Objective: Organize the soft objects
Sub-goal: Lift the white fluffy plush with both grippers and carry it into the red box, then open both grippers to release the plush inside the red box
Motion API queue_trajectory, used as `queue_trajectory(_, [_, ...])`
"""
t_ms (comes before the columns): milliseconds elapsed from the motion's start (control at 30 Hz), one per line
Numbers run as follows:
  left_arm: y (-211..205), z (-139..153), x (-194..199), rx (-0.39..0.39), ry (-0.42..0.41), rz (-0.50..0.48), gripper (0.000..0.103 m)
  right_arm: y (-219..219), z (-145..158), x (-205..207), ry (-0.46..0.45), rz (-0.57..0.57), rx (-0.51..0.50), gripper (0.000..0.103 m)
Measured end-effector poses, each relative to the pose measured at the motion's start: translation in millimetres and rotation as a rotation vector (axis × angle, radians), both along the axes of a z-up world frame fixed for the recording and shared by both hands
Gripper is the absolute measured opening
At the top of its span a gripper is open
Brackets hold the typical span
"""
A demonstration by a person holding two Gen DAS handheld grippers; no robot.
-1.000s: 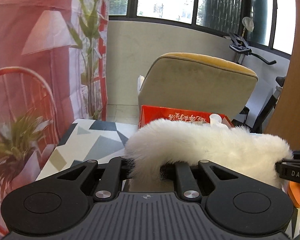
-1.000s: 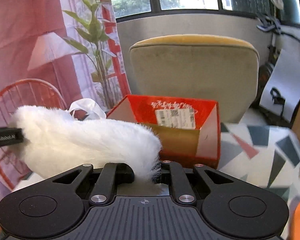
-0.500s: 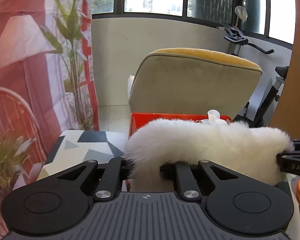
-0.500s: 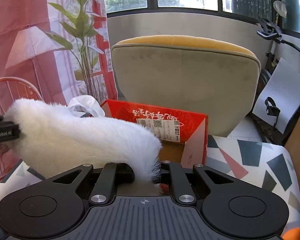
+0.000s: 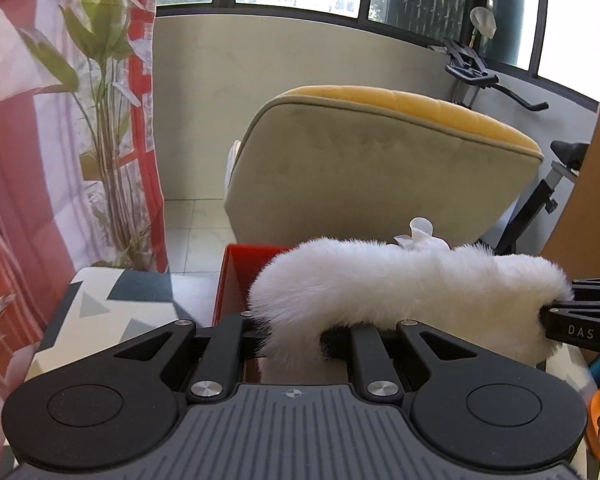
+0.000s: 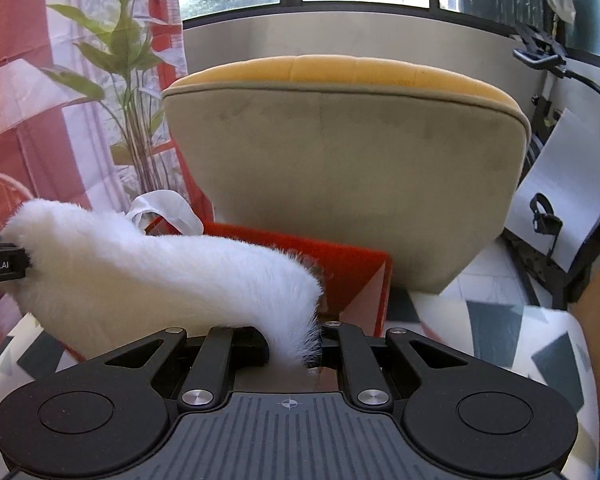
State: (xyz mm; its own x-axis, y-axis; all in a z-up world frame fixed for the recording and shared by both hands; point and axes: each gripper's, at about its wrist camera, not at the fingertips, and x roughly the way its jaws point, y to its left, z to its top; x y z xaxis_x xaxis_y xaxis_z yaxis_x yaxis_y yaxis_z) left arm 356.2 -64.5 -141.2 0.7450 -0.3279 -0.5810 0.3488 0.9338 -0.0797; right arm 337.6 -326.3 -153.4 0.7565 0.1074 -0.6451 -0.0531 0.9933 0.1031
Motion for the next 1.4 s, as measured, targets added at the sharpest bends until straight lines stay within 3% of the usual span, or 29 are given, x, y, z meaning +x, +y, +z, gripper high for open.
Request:
queue_trajectory(300, [-6, -23, 40, 0.063, 0.069, -0.019, 0.015, -4, -24, 44, 0.047, 0.020, -0.024, 0.012])
queue_trajectory(467, [-11, -39, 43, 0.153, 0.115, -0.061, 0.016, 4, -48, 56, 0.160, 0.061, -0.012, 0.012])
queue_trajectory(767, [-15, -63, 50, 0.234, 0.193, -0.082, 0.016, 17, -82, 54, 0.278, 0.099, -0.039, 0.012])
queue_trajectory(967, [-22, -74, 61, 0.252, 0.256, -0.074, 0.015, 24, -91, 60, 0.323, 0.110, -0.057, 0.012])
queue_trajectory(1233, [-25, -87, 64, 0.301, 0.281, -0.090, 0.017, 31, -104, 69, 0.386, 0.127, -0.058, 0.015])
queue_trajectory(1300, [-23, -87, 66, 0.286, 0.295, -0.088, 0.019, 31, -106, 71, 0.395, 0.127, -0.050, 0.023])
queue_trajectory(1400, [-18, -83, 66, 0.234, 0.294, -0.113, 0.030, 29, -108, 71, 0.396, 0.118, -0.035, 0.024])
